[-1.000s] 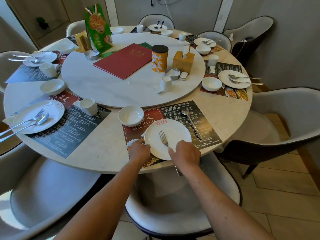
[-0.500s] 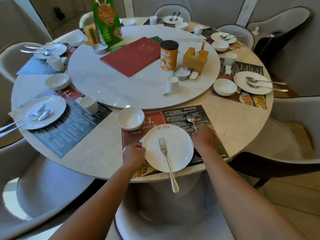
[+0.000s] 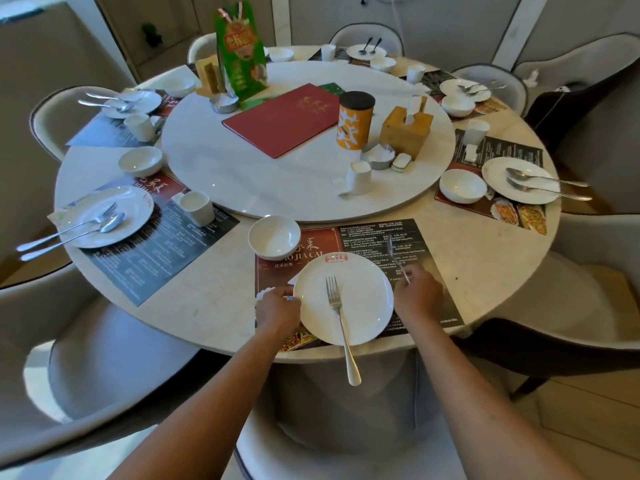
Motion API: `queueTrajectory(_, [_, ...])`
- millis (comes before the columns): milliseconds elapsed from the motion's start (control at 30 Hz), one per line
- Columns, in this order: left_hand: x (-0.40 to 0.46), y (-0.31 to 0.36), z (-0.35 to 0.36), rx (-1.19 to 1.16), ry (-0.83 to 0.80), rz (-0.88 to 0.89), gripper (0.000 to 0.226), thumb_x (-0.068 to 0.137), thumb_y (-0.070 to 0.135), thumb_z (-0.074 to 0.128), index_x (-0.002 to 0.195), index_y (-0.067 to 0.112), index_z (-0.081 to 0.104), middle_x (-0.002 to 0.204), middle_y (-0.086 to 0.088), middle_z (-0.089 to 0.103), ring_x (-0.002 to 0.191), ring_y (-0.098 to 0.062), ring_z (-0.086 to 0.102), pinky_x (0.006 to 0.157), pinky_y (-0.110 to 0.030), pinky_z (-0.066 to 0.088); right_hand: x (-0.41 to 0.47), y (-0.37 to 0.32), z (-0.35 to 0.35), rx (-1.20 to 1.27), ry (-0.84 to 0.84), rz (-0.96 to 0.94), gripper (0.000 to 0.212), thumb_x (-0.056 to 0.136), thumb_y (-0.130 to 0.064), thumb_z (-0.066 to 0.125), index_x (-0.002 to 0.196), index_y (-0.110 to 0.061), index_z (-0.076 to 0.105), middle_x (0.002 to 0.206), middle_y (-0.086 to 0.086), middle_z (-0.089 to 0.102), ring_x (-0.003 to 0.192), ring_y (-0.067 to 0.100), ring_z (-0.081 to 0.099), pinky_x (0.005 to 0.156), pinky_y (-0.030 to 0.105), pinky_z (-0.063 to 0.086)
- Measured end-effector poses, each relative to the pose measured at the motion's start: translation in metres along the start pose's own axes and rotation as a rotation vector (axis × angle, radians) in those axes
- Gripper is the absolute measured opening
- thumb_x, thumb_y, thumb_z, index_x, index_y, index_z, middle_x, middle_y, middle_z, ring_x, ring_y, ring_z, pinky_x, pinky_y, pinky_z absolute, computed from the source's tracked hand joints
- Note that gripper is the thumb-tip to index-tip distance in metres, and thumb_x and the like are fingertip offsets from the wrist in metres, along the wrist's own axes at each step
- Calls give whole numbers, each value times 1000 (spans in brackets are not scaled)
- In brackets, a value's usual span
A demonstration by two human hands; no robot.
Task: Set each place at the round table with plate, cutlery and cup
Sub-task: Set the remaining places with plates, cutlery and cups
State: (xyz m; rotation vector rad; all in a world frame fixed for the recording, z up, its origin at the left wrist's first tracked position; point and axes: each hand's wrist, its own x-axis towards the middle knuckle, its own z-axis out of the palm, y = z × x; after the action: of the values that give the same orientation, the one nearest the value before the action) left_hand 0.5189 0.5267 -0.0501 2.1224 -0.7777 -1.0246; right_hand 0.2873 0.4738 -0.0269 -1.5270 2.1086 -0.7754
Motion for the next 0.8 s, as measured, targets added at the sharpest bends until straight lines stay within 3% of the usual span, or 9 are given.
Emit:
queueTrajectory(133, [-5, -1, 0, 24, -27, 45, 41, 95, 12, 59, 134, 26, 61, 129, -4, 61, 110, -25, 60, 90, -47, 59, -46, 1, 4, 36, -41, -86, 34, 96, -8, 49, 119, -19, 71, 111, 3, 69, 99, 25, 64, 77, 34, 54])
queueTrajectory(233, [-8, -1, -1, 54, -37, 83, 45, 96, 8, 56, 139, 23, 58, 133, -6, 61, 109, -24, 61, 90, -45, 59, -73, 0, 9, -11, -46, -63, 36, 97, -7, 50, 125, -17, 70, 117, 7, 66, 106, 28, 64, 83, 34, 55])
queueTrajectory(367, [-14, -7, -5, 101, -59, 125, 49, 95, 8, 54, 142, 22, 54, 133, -7, 61, 105, -21, 60, 90, -38, 57, -102, -3, 13, -87, -71, -74, 39, 97, -7, 43, 122, -21, 70, 110, 5, 61, 101, 27, 61, 81, 37, 54])
queueTrajectory(533, [-22, -13, -9, 96, -82, 114, 46, 93, 14, 63, 137, 26, 57, 121, -5, 66, 102, -24, 66, 86, -43, 60, -117, -4, 21, -106, -89, -42, 36, 95, -4, 42, 112, -17, 71, 111, 4, 59, 103, 25, 59, 76, 27, 41])
queueTrajectory(800, [-30, -14, -16, 99, -105, 113, 52, 92, 16, 69, 140, 27, 54, 125, -3, 64, 103, -24, 66, 87, -42, 60, -125, -10, 29, -173, -82, -4, 30, 96, -7, 45, 111, -13, 70, 119, 5, 57, 88, 18, 50, 71, 25, 40])
